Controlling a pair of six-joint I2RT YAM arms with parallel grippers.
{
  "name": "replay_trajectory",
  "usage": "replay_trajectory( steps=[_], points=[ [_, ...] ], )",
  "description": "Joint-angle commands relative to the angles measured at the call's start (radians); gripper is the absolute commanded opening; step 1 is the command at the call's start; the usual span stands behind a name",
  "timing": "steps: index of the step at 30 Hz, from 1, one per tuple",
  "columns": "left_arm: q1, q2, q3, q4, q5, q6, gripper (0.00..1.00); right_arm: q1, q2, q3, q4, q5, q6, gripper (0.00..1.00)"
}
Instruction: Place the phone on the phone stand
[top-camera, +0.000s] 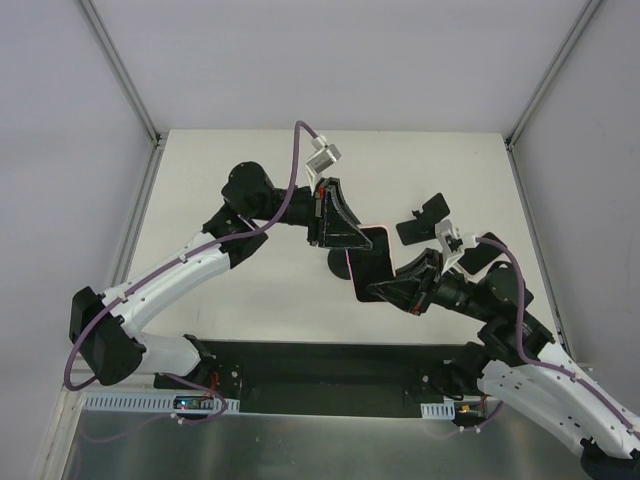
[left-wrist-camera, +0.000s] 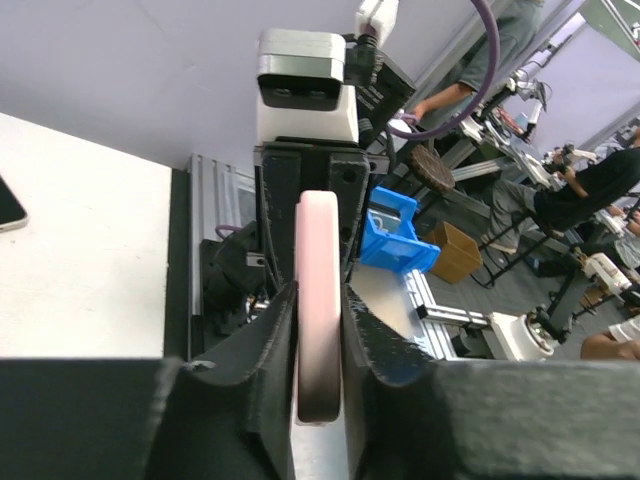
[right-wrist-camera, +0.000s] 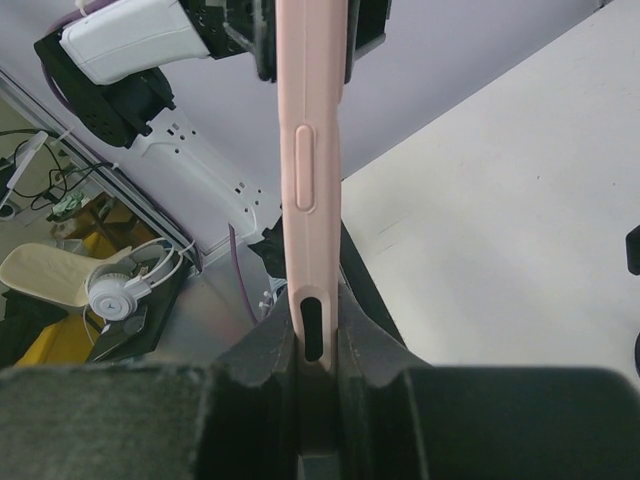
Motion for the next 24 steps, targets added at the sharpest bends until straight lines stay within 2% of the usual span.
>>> replay_trajectory(
  steps=[1, 4, 7, 9, 11, 12, 13, 14, 15, 17, 18, 19, 20, 21, 22, 23, 24],
  points=[
    [-0.016, -0.002, 0.051, -0.036, 0.011, 0.038, 0.14, -0.003, -0.014, 0.023, 0.105, 0.03, 0.003, 0.01],
    [-0.02, -0.004, 0.051, -0.06, -0.004, 0.058, 0.13, -0.004, -0.017, 0.023, 0.107, 0.038, -0.007, 0.01],
    [-0.026, 0.004, 0.06, -0.061, 0.022, 0.047, 0.27, -0.003, -0.014, 0.024, 0.107, 0.04, -0.01, 0.01],
    [-0.031, 0.004, 0.068, -0.061, 0.04, 0.047, 0.29, -0.003, -0.011, 0.024, 0.107, 0.036, -0.007, 0.01],
    [-0.037, 0.009, 0.077, -0.061, 0.048, 0.055, 0.17, -0.003, -0.014, 0.021, 0.107, 0.036, -0.008, 0.01],
    [-0.04, 0.012, 0.08, -0.061, 0.054, 0.057, 0.04, -0.004, -0.014, 0.021, 0.105, 0.04, -0.01, 0.01],
    [-0.046, 0.015, 0.083, -0.061, 0.053, 0.053, 0.0, -0.003, -0.014, 0.018, 0.107, 0.043, -0.013, 0.01],
    [-0.048, 0.016, 0.083, -0.06, 0.051, 0.047, 0.0, -0.003, -0.011, 0.016, 0.107, 0.046, -0.016, 0.01],
    [-0.049, 0.015, 0.079, -0.065, 0.047, 0.046, 0.0, -0.004, -0.009, 0.018, 0.105, 0.056, -0.016, 0.07],
    [-0.049, -0.016, 0.077, -0.135, -0.028, 0.113, 0.0, -0.003, -0.003, 0.048, 0.023, 0.096, -0.058, 0.33],
    [-0.049, -0.03, 0.091, -0.206, -0.086, 0.168, 0.0, -0.003, -0.003, 0.064, -0.034, 0.174, -0.078, 0.65],
    [-0.048, -0.054, 0.109, -0.396, -0.236, 0.223, 0.0, -0.003, 0.003, 0.082, -0.097, 0.229, -0.105, 0.81],
    [-0.048, -0.063, 0.167, -0.502, -0.366, 0.329, 0.0, -0.004, 0.009, 0.107, -0.249, 0.294, -0.141, 0.91],
    [-0.048, -0.068, 0.198, -0.603, -0.483, 0.371, 0.0, -0.003, 0.029, 0.145, -0.327, 0.429, -0.161, 0.99],
    [-0.048, -0.074, 0.229, -0.787, -0.595, 0.398, 0.0, -0.004, 0.043, 0.163, -0.396, 0.513, -0.178, 0.99],
    [-0.048, -0.076, 0.281, -0.848, -0.801, 0.446, 0.0, -0.003, 0.058, 0.176, -0.527, 0.585, -0.218, 1.0],
    [-0.048, -0.08, 0.292, -0.892, -0.843, 0.477, 0.0, -0.003, 0.099, 0.197, -0.586, 0.725, -0.238, 1.0]
  ],
)
